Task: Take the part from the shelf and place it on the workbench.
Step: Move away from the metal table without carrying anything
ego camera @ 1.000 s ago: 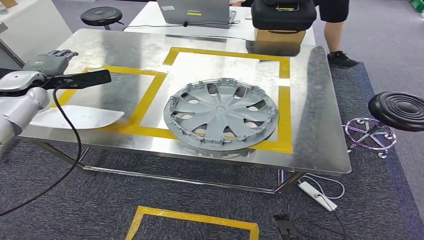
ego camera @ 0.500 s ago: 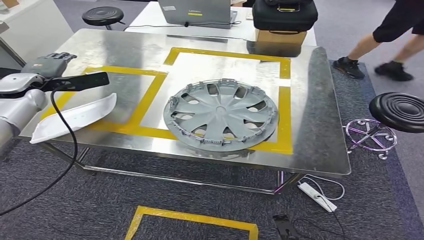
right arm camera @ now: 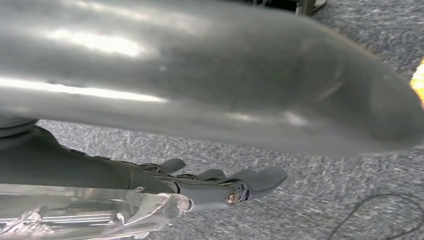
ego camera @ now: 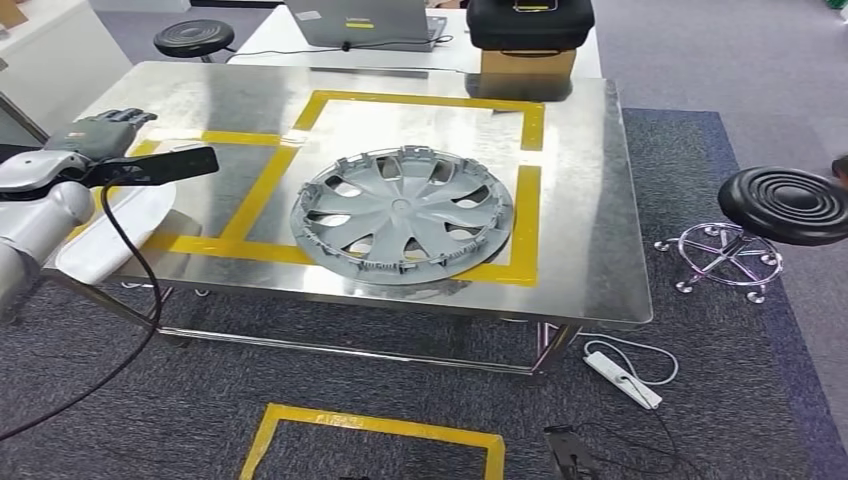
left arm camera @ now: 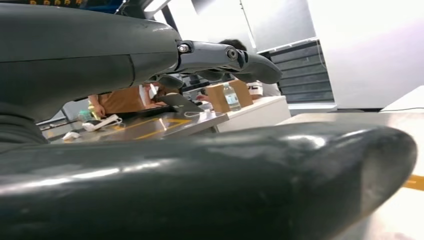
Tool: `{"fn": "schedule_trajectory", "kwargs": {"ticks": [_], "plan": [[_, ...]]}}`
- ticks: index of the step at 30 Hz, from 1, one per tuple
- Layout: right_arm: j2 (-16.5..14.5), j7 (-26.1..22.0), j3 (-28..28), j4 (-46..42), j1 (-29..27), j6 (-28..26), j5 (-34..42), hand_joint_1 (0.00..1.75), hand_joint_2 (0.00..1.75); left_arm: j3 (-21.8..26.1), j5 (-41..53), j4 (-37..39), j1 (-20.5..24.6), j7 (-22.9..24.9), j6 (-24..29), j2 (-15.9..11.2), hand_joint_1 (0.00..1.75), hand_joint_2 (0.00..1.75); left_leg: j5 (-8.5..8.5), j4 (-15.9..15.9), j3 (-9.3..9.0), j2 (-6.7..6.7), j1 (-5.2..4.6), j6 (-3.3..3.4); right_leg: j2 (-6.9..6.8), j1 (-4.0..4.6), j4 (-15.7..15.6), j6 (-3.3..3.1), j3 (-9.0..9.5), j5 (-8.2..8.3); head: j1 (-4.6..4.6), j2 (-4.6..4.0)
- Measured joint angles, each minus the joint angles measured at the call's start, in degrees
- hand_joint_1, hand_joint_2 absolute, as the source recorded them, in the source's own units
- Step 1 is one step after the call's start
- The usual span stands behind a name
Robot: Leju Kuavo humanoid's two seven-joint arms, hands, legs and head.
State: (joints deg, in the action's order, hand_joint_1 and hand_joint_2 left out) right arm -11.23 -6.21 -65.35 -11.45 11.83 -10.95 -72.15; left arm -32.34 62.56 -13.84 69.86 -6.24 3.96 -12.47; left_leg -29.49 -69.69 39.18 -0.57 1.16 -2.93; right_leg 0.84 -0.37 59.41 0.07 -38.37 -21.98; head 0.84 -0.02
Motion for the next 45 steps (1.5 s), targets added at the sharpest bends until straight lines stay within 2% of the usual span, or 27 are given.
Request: {"fn": "schedule_trajectory", "kwargs": {"ticks": [3, 4, 6, 7, 9, 11, 13, 14, 16, 18, 20, 22, 23, 25, 27, 29, 30, 32, 34, 35, 37, 38, 40, 42, 43, 44, 45], "plan": [[-0.01, 0.00, 0.01, 0.00, 0.08, 0.00, 0.00, 0.00, 0.00, 0.03, 0.03, -0.03, 0.41, -0.03, 0.01, 0.11, 0.00, 0.00, 2.14, 10.10, -6.98, -0.01, -0.54, 0.80, 0.02, 0.23, 0.02, 0.66, -1.16, 1.27, 0.02, 0.01], [-0.02, 0.00, 0.02, 0.00, 0.06, 0.00, 0.00, 0.00, 0.00, 0.03, 0.03, -0.03, 0.50, -0.06, 0.01, 0.17, 0.00, 0.00, 2.15, 11.76, -7.89, -0.02, -0.72, 1.02, 0.02, 0.26, -0.10, 0.98, -1.40, 1.77, -0.02, 0.01], [-0.01, 0.03, 0.02, 0.00, -0.09, 0.00, 0.00, 0.00, 0.00, 0.03, 0.05, -0.04, 0.37, -0.10, -0.01, 0.28, 0.00, 0.00, 2.73, 12.54, -7.59, 0.06, -0.85, 1.57, 0.01, 0.21, -0.56, 1.67, -1.68, 2.73, -0.04, 0.01], [-0.01, 0.05, 0.01, 0.00, -0.22, 0.00, 0.01, 0.00, 0.00, 0.03, 0.05, -0.04, 0.26, -0.12, -0.03, 0.35, 0.00, 0.00, 3.24, 12.69, -7.27, 0.15, -0.81, 1.96, -0.06, 0.15, -0.41, 2.03, -1.96, 2.33, -0.06, 0.01], [-0.02, 0.10, 0.00, 0.00, -0.39, 0.00, 0.02, 0.00, 0.00, 0.03, 0.06, -0.04, 0.17, -0.13, -0.10, 0.52, 0.00, 0.00, 4.34, 12.94, -6.46, 0.34, -0.58, 2.64, -0.21, 0.07, 2.49, 2.66, -3.15, -1.07, 0.12, 0.01], [-0.02, 0.11, 0.01, 0.00, -0.42, 0.00, 0.02, 0.00, 0.00, 0.03, 0.06, -0.04, 0.17, -0.14, -0.16, 0.55, 0.00, 0.00, 5.37, 12.94, -5.28, 0.42, -0.57, 2.98, -0.31, -0.02, 9.47, 3.16, -4.91, -6.67, 0.28, 0.01], [-0.01, 0.11, 0.02, 0.00, -0.40, 0.00, 0.02, 0.00, 0.00, 0.03, 0.06, -0.04, 0.13, -0.14, -0.20, 0.52, 0.00, 0.00, 6.49, 12.91, -3.85, 0.45, -0.59, 3.03, -0.32, -0.05, 15.25, 3.42, -5.53, -9.25, 0.29, 0.01], [-0.01, 0.11, 0.02, 0.00, -0.39, 0.00, 0.02, 0.00, 0.00, 0.03, 0.07, -0.04, 0.08, -0.14, -0.22, 0.54, 0.00, 0.00, 7.05, 12.89, -3.12, 0.45, -0.59, 2.97, -0.32, -0.05, 15.60, 3.43, -4.66, -8.56, 0.33, 0.01], [0.00, 0.11, 0.01, 0.00, -0.30, 0.00, 0.02, 0.00, 0.00, 0.03, 0.08, -0.04, -0.01, -0.14, -0.24, 0.51, 0.00, 0.00, 8.18, 12.82, -1.77, 0.42, -0.56, 2.63, -0.33, -0.05, 11.01, 3.29, -0.21, -5.83, 0.33, 0.01], [-0.01, 0.11, 0.02, 0.00, -0.10, 0.00, 0.02, 0.00, 0.00, 0.04, 0.10, -0.04, 0.04, -0.14, -0.23, 0.38, 0.00, 0.00, 9.18, 12.73, -0.88, 0.42, -0.64, 2.02, -0.29, 0.00, 3.65, 2.91, 5.22, -5.63, 0.27, 0.01], [-0.03, 0.09, 0.04, 0.00, 0.00, 0.00, 0.01, 0.00, 0.00, 0.05, 0.16, -0.04, 0.22, -0.14, -0.23, 0.27, 0.00, 0.00, 10.05, 12.78, -0.62, 0.45, -0.72, 1.36, -0.18, 0.19, 0.18, 2.19, 7.32, -6.56, 0.17, 0.01], [-0.05, 0.09, 0.04, 0.00, 0.00, 0.00, 0.02, 0.00, 0.00, 0.05, 0.21, -0.04, 0.24, -0.16, -0.24, 0.28, 0.00, 0.00, 10.59, 12.95, -0.45, 0.45, -0.62, 0.68, -0.18, 0.27, -0.07, 1.17, 6.84, -5.79, 0.12, 0.01], [-0.05, 0.10, 0.04, 0.00, 0.05, 0.00, 0.03, 0.00, 0.00, 0.05, 0.21, -0.04, 0.22, -0.17, -0.26, 0.26, 0.00, 0.00, 9.79, 12.50, -0.11, 0.44, -0.58, 0.37, -0.20, 0.22, -0.11, 0.66, 6.41, -5.19, 0.03, 0.02], [-0.06, 0.11, 0.04, 0.00, 0.11, 0.00, 0.04, 0.00, 0.00, 0.05, 0.21, -0.04, 0.24, -0.19, -0.30, 0.13, 0.00, 0.00, 5.34, 8.36, 1.49, 0.44, -0.54, -0.06, -0.26, 0.07, -0.29, -0.12, 5.18, -3.83, -0.22, 0.01], [-0.06, 0.11, 0.04, 0.00, 0.06, 0.00, 0.04, 0.00, 0.00, 0.05, 0.21, -0.04, 0.18, -0.19, -0.33, 0.11, 0.00, 0.00, 0.41, 1.04, 3.50, 0.45, -0.57, -0.26, -0.24, 0.13, -0.27, -0.37, 3.65, -2.62, -0.38, 0.01], [-0.06, 0.11, 0.04, 0.00, 0.02, 0.00, 0.04, 0.00, 0.00, 0.05, 0.21, -0.04, -0.09, -0.19, -0.36, 0.15, 0.00, 0.00, -0.27, -3.08, 3.63, 0.45, -0.58, -0.25, -0.27, 0.19, -0.22, -0.37, 2.06, -1.40, -0.39, 0.01], [-0.06, 0.11, 0.04, 0.00, 0.03, 0.00, 0.04, 0.00, 0.00, 0.05, 0.21, -0.04, -0.16, -0.19, -0.37, 0.15, 0.00, 0.00, 0.84, -2.63, 2.46, 0.45, -0.58, -0.17, -0.28, 0.19, -0.20, -0.31, 1.27, -0.78, -0.39, 0.02], [-0.06, 0.11, 0.04, 0.00, 0.06, 0.00, 0.04, 0.00, 0.00, 0.05, 0.21, -0.04, -0.03, -0.19, -0.37, 0.17, 0.00, 0.00, 2.98, 2.95, -2.42, 0.44, -0.58, 0.05, -0.28, 0.24, -0.15, 0.00, -0.01, 0.32, -0.40, 0.02], [-0.05, 0.10, 0.04, 0.00, 0.13, 0.01, 0.03, 0.00, 0.00, 0.05, 0.21, -0.07, 0.31, -0.20, -0.36, 0.26, 0.00, 0.00, 2.67, 9.74, -7.18, 0.40, -0.67, 0.46, -0.25, 0.41, -0.12, 0.56, -0.92, 1.38, -0.35, 0.02], [-0.04, 0.10, 0.04, 0.00, 0.12, 0.01, 0.02, 0.00, 0.00, 0.05, 0.21, -0.09, 0.39, -0.20, -0.36, 0.31, 0.00, 0.00, 2.25, 11.66, -8.23, 0.38, -0.80, 0.76, -0.24, 0.45, -0.27, 0.88, -1.21, 1.97, -0.36, 0.01], [-0.04, 0.09, 0.04, 0.00, -0.04, 0.02, 0.04, 0.00, 0.00, 0.05, 0.23, -0.10, 0.25, -0.20, -0.46, 0.40, 0.00, 0.00, 2.75, 12.74, -7.88, 0.45, -0.93, 1.57, -0.23, 0.35, -0.74, 1.57, -1.63, 3.01, -0.36, 0.01], [-0.04, 0.09, 0.04, 0.00, -0.20, 0.04, 0.06, 0.00, 0.00, 0.04, 0.28, -0.09, 0.14, -0.20, -0.60, 0.48, 0.00, 0.00, 3.32, 12.83, -7.47, 0.51, -0.91, 1.97, -0.26, 0.27, -0.60, 1.93, -1.96, 2.57, -0.34, 0.01], [-0.05, 0.08, 0.04, 0.00, -0.39, 0.07, 0.10, 0.00, 0.00, 0.03, 0.41, -0.08, 0.08, -0.21, -0.83, 0.62, 0.00, 0.00, 4.55, 12.98, -6.44, 0.62, -0.73, 2.68, -0.34, 0.20, 2.84, 2.54, -3.28, -1.41, -0.13, 0.01], [-0.05, 0.05, 0.04, 0.00, -0.36, 0.09, 0.13, 0.00, 0.00, 0.03, 0.52, -0.08, 0.10, -0.21, -0.89, 0.63, 0.00, 0.00, 5.79, 12.96, -5.02, 0.63, -0.73, 3.03, -0.38, 0.19, 10.39, 2.93, -5.15, -6.95, 0.04, 0.01], [-0.04, 0.04, 0.04, 0.00, -0.33, 0.09, 0.13, 0.00, 0.00, 0.03, 0.57, -0.08, 0.08, -0.21, -0.92, 0.63, 0.00, 0.00, 6.43, 12.94, -4.22, 0.62, -0.74, 3.07, -0.38, 0.19, 13.78, 3.02, -5.66, -8.39, 0.04, 0.01], [-0.04, 0.04, 0.04, 0.00, -0.30, 0.10, 0.13, 0.00, 0.00, 0.03, 0.61, -0.08, 0.03, -0.21, -0.95, 0.63, 0.00, 0.00, 7.08, 12.92, -3.39, 0.58, -0.75, 3.07, -0.38, 0.20, 15.77, 3.02, -5.49, -8.55, 0.04, 0.01], [-0.04, 0.04, 0.04, 0.00, -0.26, 0.10, 0.13, 0.00, 0.00, 0.03, 0.63, -0.08, -0.02, -0.21, -0.97, 0.63, 0.00, 0.00, 7.72, 12.91, -2.57, 0.54, -0.76, 3.01, -0.38, 0.22, 15.77, 2.94, -4.36, -7.57, 0.05, 0.01]]}}
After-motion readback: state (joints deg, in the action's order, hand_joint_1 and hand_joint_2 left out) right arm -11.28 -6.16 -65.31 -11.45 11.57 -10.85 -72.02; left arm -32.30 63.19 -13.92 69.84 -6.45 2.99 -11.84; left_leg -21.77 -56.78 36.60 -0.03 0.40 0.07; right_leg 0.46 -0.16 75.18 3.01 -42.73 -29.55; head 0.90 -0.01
